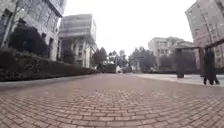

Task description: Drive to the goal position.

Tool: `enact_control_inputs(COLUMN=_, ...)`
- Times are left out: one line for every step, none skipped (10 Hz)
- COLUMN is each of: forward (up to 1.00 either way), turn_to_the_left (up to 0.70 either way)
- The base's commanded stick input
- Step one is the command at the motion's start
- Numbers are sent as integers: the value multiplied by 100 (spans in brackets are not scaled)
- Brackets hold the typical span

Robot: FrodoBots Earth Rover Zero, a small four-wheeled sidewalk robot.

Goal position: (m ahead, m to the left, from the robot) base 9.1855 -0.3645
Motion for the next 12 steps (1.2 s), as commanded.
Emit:
enact_control_inputs(forward=70, turn_to_the_left=0)
enact_control_inputs(forward=70, turn_to_the_left=0)
enact_control_inputs(forward=70, turn_to_the_left=0)
enact_control_inputs(forward=70, turn_to_the_left=0)
enact_control_inputs(forward=70, turn_to_the_left=0)
enact_control_inputs(forward=70, turn_to_the_left=0)
enact_control_inputs(forward=70, turn_to_the_left=0)
enact_control_inputs(forward=70, turn_to_the_left=0)
enact_control_inputs(forward=70, turn_to_the_left=0)
enact_control_inputs(forward=70, turn_to_the_left=0)
enact_control_inputs(forward=70, turn_to_the_left=0)
enact_control_inputs(forward=70, turn_to_the_left=0)
